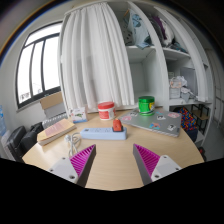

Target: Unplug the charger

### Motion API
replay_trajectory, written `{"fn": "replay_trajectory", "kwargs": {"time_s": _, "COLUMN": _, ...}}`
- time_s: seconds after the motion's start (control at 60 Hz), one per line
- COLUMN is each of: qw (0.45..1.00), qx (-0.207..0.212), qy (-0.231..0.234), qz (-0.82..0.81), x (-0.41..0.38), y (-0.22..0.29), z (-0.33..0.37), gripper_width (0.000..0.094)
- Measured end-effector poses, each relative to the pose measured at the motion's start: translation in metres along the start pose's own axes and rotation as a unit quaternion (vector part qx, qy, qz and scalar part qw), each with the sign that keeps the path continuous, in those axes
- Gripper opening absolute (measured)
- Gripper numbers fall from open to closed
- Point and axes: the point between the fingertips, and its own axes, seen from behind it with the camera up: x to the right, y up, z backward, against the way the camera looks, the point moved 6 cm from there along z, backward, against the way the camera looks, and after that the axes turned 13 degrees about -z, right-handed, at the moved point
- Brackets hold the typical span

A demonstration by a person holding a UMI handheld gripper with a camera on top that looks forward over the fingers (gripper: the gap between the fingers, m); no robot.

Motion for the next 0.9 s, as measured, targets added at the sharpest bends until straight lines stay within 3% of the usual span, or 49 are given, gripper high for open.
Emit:
{"fn": "replay_trajectory", "kwargs": {"time_s": 0.15, "qw": 0.998, "qx": 0.01, "qy": -0.051, "qz": 0.027, "x": 0.001, "y": 0.031, "z": -0.075, "gripper_width": 0.0753}}
{"fn": "replay_trajectory", "kwargs": {"time_s": 0.3, "qw": 0.996, "qx": -0.013, "qy": -0.073, "qz": 0.051, "x": 0.002, "y": 0.032, "z": -0.126, "gripper_width": 0.0692}}
{"fn": "replay_trajectory", "kwargs": {"time_s": 0.35, "qw": 0.996, "qx": -0.013, "qy": -0.075, "qz": 0.051, "x": 0.002, "y": 0.037, "z": -0.136, "gripper_width": 0.0602}}
{"fn": "replay_trajectory", "kwargs": {"time_s": 0.417, "qw": 0.995, "qx": -0.013, "qy": -0.084, "qz": 0.051, "x": 0.004, "y": 0.04, "z": -0.144, "gripper_width": 0.0325}}
{"fn": "replay_trajectory", "kwargs": {"time_s": 0.567, "qw": 0.995, "qx": -0.014, "qy": -0.083, "qz": 0.051, "x": 0.003, "y": 0.04, "z": -0.146, "gripper_width": 0.0185}}
{"fn": "replay_trajectory", "kwargs": {"time_s": 0.683, "qw": 0.996, "qx": -0.014, "qy": -0.074, "qz": 0.046, "x": 0.003, "y": 0.04, "z": -0.147, "gripper_width": 0.0129}}
{"fn": "replay_trajectory", "kwargs": {"time_s": 0.9, "qw": 0.996, "qx": -0.006, "qy": -0.069, "qz": 0.056, "x": 0.002, "y": 0.043, "z": -0.144, "gripper_width": 0.0124}}
